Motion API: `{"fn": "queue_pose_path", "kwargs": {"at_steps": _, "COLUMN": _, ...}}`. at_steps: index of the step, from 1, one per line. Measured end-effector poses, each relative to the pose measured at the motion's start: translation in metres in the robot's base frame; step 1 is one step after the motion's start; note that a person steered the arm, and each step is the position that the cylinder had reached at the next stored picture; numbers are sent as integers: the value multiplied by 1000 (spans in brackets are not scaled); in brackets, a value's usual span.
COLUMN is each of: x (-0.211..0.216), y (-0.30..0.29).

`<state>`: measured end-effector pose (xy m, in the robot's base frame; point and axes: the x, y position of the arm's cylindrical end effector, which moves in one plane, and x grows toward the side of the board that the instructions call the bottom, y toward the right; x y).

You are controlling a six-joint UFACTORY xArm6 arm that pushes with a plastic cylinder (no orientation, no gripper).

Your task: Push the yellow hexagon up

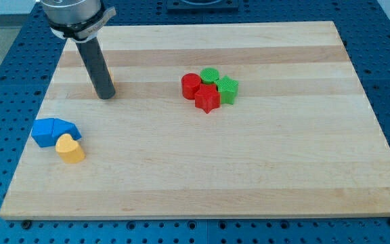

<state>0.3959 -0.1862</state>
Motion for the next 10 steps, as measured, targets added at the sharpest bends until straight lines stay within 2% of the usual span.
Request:
{"fn": "queue_pose_path", "kwargs": {"at_steps": 2, "x": -4, "y": -46}}
{"fn": "queue_pose_path", "kwargs": {"at_steps": 4, "x": -18, "y": 0}}
{"fn": "queue_pose_path", "kwargs": {"at_steps": 10, "x": -116, "y": 5}}
